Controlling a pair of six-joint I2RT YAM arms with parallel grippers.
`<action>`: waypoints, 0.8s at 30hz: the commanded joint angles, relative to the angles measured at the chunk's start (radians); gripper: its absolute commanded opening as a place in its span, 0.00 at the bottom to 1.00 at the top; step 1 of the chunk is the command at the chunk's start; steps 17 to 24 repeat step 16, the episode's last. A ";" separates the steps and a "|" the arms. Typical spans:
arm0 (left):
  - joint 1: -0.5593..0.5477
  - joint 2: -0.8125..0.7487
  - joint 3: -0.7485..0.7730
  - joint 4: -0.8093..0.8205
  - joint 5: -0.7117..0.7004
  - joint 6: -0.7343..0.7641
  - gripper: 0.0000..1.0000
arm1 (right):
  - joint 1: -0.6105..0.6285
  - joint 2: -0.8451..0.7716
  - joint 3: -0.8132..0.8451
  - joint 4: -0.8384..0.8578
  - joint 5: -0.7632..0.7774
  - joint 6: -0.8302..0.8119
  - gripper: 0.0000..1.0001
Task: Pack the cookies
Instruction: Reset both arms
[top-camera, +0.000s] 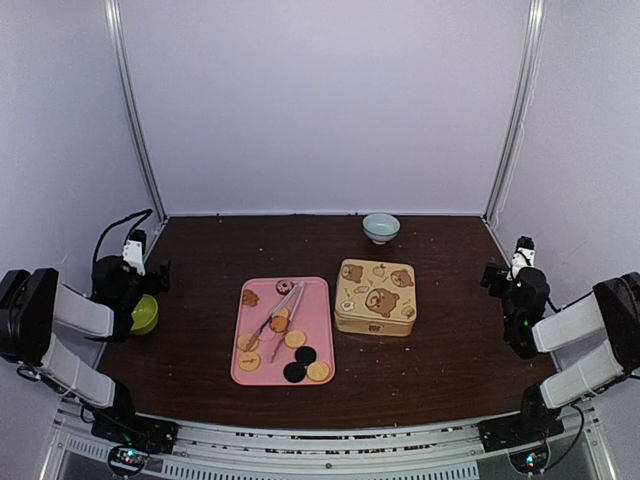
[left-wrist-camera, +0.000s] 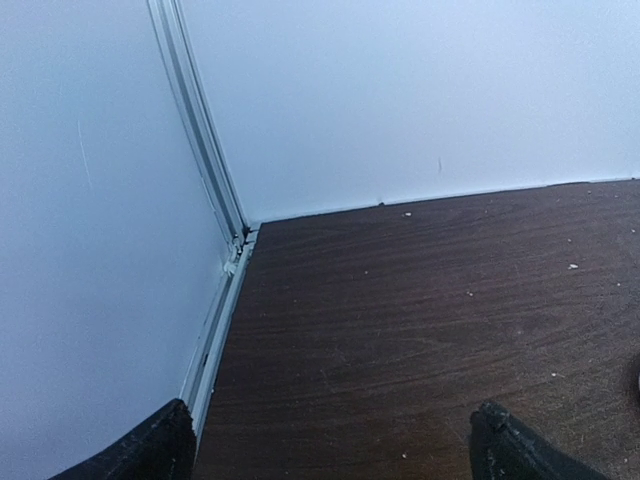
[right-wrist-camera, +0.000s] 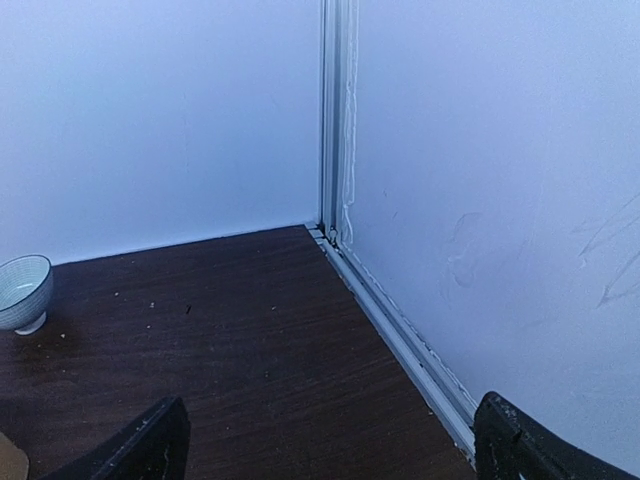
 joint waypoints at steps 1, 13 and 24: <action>-0.004 0.003 0.027 0.053 -0.011 0.004 0.98 | -0.016 -0.014 0.037 0.020 -0.030 0.008 1.00; -0.007 0.005 0.035 0.039 -0.021 0.008 0.98 | -0.014 -0.002 0.031 0.055 -0.034 -0.006 1.00; -0.010 0.003 0.030 0.045 -0.022 0.007 0.98 | -0.014 -0.003 0.031 0.053 -0.034 -0.005 1.00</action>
